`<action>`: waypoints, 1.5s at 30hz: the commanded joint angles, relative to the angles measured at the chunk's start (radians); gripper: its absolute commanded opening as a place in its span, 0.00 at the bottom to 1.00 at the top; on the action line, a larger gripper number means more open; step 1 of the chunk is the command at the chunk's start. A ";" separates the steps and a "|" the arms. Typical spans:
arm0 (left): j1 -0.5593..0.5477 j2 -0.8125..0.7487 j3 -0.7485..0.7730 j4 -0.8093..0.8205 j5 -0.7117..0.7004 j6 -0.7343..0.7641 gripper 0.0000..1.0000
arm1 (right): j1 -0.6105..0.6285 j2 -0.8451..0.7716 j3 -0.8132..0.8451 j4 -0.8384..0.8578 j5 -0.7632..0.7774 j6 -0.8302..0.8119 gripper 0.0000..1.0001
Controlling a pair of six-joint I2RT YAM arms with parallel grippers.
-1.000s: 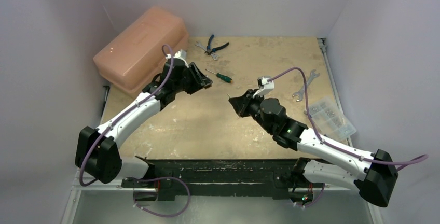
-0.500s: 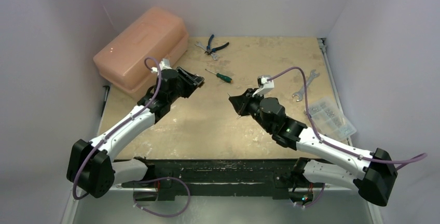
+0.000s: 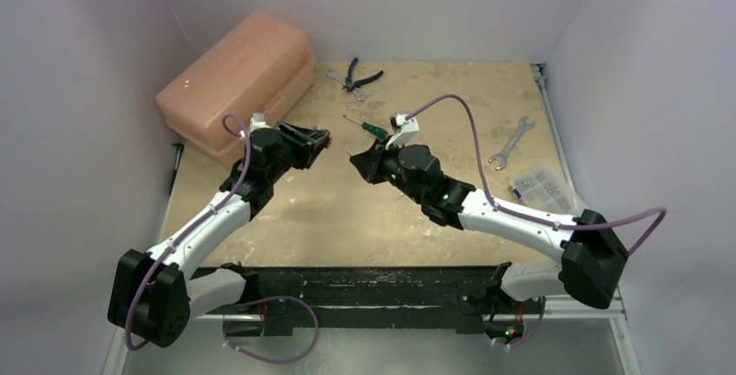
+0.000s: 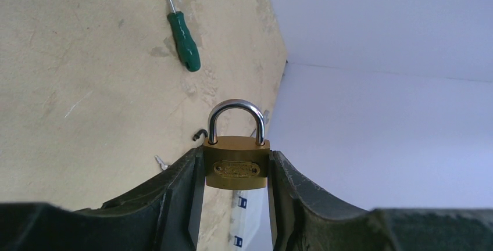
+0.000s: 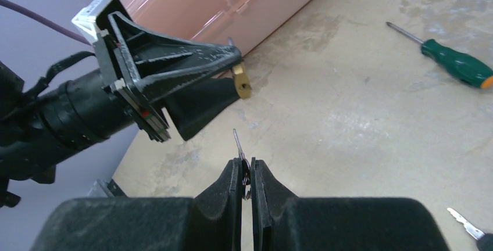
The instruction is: Unlock with the key
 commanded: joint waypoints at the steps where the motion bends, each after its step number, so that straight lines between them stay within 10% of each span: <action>1: 0.007 -0.051 -0.014 0.138 0.038 -0.039 0.00 | 0.005 0.052 0.101 0.063 -0.043 -0.029 0.00; 45: 0.034 0.001 -0.018 0.177 0.150 -0.056 0.00 | -0.003 0.221 0.228 0.004 0.041 -0.037 0.00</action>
